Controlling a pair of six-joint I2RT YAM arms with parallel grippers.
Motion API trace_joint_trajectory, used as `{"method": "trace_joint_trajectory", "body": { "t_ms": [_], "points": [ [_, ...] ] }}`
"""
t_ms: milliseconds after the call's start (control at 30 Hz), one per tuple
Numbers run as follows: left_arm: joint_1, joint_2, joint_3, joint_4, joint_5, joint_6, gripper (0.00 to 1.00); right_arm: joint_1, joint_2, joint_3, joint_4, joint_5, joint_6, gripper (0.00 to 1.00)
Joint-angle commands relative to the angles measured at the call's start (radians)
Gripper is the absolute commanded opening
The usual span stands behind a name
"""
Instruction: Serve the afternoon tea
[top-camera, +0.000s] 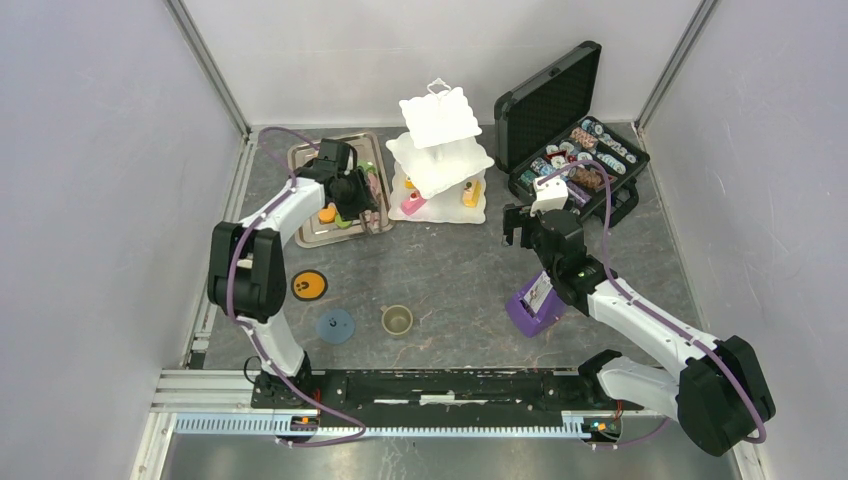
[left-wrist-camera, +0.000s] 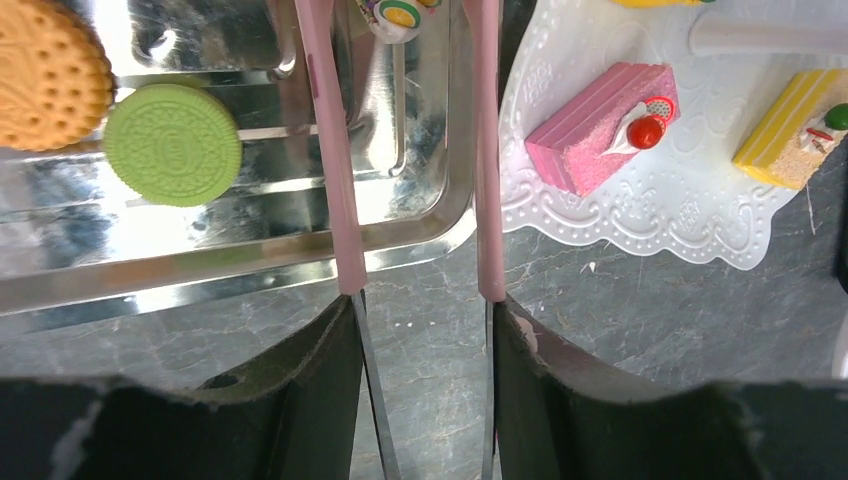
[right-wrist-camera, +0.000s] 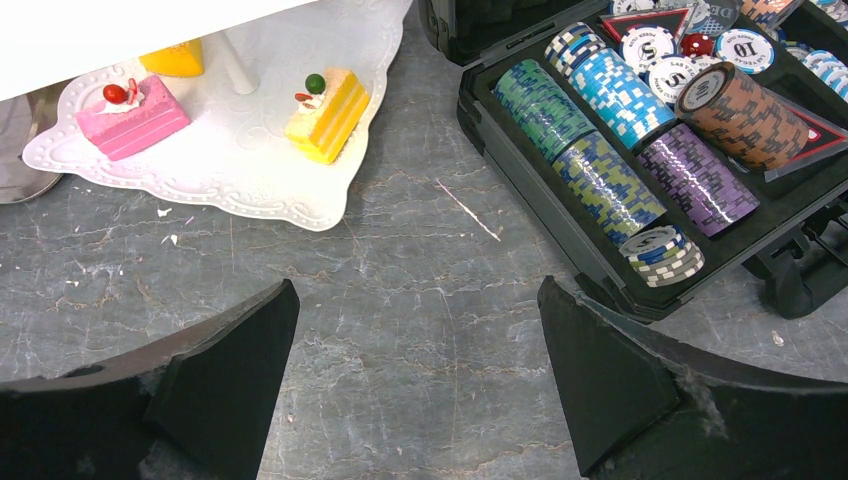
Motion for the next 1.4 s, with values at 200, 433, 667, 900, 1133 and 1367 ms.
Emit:
{"method": "trace_joint_trajectory", "body": {
  "t_ms": [200, 433, 667, 900, 1133, 1367],
  "points": [
    [0.002, -0.209, -0.079, -0.015, -0.042, 0.091, 0.22, 0.003, 0.003, 0.016, 0.026, -0.004, 0.003, 0.98],
    [-0.026, -0.31, -0.137, -0.109, 0.011, 0.143, 0.21, 0.004, 0.0, 0.023, 0.017, 0.0, 0.0, 0.98],
    [-0.252, -0.431, -0.211, -0.137, -0.047, 0.102, 0.23, 0.003, 0.002, 0.023, 0.014, 0.003, -0.001, 0.98],
    [-0.443, -0.335, -0.16, -0.079, -0.082, 0.029, 0.23, 0.004, 0.0, 0.025, 0.013, 0.012, -0.006, 0.98],
    [-0.539, -0.164, 0.017, -0.07, -0.116, 0.057, 0.23, 0.005, -0.012, 0.025, 0.008, 0.027, -0.013, 0.98],
    [-0.553, -0.008, 0.168, -0.098, -0.208, 0.062, 0.23, 0.003, -0.007, 0.025, 0.006, 0.027, -0.012, 0.98]
  ]
}}
